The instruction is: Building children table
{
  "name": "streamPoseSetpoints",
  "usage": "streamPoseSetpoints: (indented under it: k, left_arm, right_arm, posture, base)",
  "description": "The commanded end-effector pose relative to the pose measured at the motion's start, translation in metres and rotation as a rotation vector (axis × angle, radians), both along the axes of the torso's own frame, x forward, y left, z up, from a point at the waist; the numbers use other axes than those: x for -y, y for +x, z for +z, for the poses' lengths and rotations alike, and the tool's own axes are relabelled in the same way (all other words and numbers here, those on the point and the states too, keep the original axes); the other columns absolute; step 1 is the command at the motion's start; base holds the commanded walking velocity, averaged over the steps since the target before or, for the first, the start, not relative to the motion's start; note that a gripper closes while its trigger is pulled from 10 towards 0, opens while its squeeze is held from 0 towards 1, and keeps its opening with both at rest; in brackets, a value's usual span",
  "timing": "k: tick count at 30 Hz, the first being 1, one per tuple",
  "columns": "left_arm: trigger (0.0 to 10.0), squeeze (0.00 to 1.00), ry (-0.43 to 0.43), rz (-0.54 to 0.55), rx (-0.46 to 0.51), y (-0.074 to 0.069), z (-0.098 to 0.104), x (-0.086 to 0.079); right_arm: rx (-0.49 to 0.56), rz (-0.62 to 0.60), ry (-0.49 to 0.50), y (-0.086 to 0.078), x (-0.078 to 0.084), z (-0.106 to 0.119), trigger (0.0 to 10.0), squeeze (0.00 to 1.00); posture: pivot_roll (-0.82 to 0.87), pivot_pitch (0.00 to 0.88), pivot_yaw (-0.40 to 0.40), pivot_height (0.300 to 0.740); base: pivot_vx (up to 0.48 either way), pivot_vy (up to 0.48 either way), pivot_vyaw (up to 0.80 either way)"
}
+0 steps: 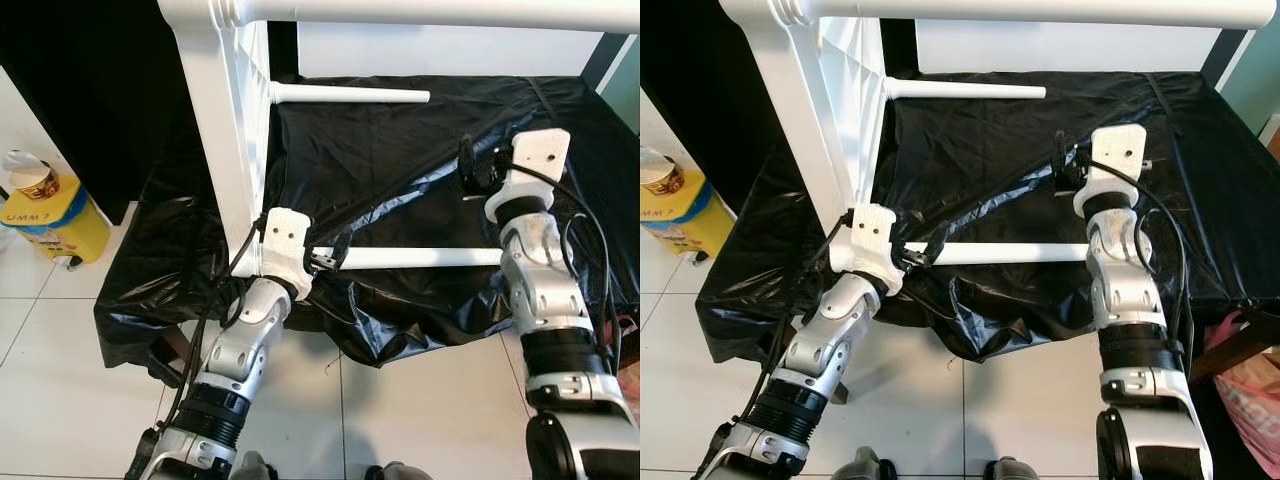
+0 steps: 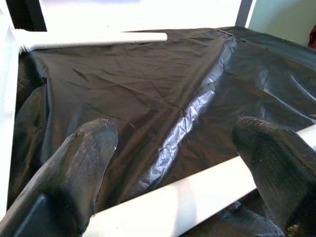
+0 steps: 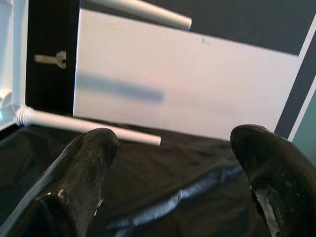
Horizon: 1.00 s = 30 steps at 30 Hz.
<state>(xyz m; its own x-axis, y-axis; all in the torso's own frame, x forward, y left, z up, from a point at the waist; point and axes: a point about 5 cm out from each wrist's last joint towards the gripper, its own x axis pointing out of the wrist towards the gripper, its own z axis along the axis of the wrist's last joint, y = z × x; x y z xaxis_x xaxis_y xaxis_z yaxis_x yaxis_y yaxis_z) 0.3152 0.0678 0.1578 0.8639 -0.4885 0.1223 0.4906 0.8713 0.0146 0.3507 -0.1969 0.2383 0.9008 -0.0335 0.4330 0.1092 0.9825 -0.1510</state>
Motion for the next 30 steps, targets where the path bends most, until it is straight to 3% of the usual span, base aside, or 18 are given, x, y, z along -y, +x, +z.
streamPoseSetpoints:
  k: [1, 20, 21, 22, 23, 24, 25, 27, 29, 30]
  left_arm:
    - [10.0, 0.00, 0.005, -0.016, 0.018, 0.002, 0.002, 0.002]
    - [10.0, 0.00, -0.017, -0.014, 0.063, 0.008, 0.012, 0.001]
    - [10.0, 0.00, -0.018, -0.017, 0.065, 0.008, 0.012, 0.002]
    - [10.0, 0.00, -0.018, -0.017, 0.065, 0.008, 0.012, 0.002]
    - [10.0, 0.00, -0.019, -0.020, 0.067, 0.008, 0.012, 0.002]
    - [10.0, 0.00, -0.019, -0.020, 0.067, 0.008, 0.012, 0.002]
    - [10.0, 0.00, -0.021, -0.022, 0.069, 0.008, 0.013, 0.001]
    - [10.0, 0.00, -0.021, -0.022, 0.069, 0.008, 0.013, 0.001]
    - [10.0, 0.00, -0.022, -0.029, 0.069, 0.007, 0.013, 0.001]
    - [10.0, 0.00, -0.022, -0.029, 0.069, 0.007, 0.013, 0.001]
  right_arm:
    - [-0.004, -0.005, -0.018, 0.001, 0.004, -0.001, 10.0, 0.00]
    - [0.021, 0.000, -0.010, 0.003, 0.007, 0.006, 10.0, 0.00]
    - [0.019, -0.001, 0.058, 0.003, 0.012, 0.007, 10.0, 0.00]
    - [0.019, -0.001, 0.058, 0.003, 0.012, 0.007, 10.0, 0.00]
    - [0.017, -0.008, 0.172, 0.003, 0.021, 0.007, 10.0, 0.00]
    - [0.017, -0.008, 0.172, 0.003, 0.021, 0.007, 10.0, 0.00]
    - [0.015, -0.016, 0.304, 0.002, 0.032, 0.005, 10.0, 0.00]
    - [0.015, -0.016, 0.304, 0.002, 0.032, 0.005, 10.0, 0.00]
    - [0.008, -0.046, 0.530, -0.001, 0.054, -0.005, 10.0, 0.00]
    - [0.008, -0.046, 0.530, -0.001, 0.054, -0.005, 10.0, 0.00]
  posture:
    - [-0.04, 0.046, 0.004, 0.740]
    - [-0.04, 0.049, 0.013, 0.740]
    - [-0.04, 0.050, 0.014, 0.740]
    - [-0.04, 0.050, 0.014, 0.740]
    - [-0.03, 0.054, 0.019, 0.740]
    - [-0.03, 0.054, 0.019, 0.740]
    - [-0.03, 0.056, 0.022, 0.740]
    - [-0.03, 0.056, 0.022, 0.740]
    - [-0.03, 0.061, 0.034, 0.740]
    - [-0.03, 0.061, 0.034, 0.740]
  base:
    - [0.000, 0.000, 0.00]
    - [0.000, 0.000, 0.00]
    - [0.000, 0.000, 0.00]
    - [0.000, 0.000, 0.00]
    - [0.000, 0.000, 0.00]
    - [0.000, 0.000, 0.00]
    - [0.000, 0.000, 0.00]
    - [0.000, 0.000, 0.00]
    - [0.000, 0.000, 0.00]
    - [0.000, 0.000, 0.00]
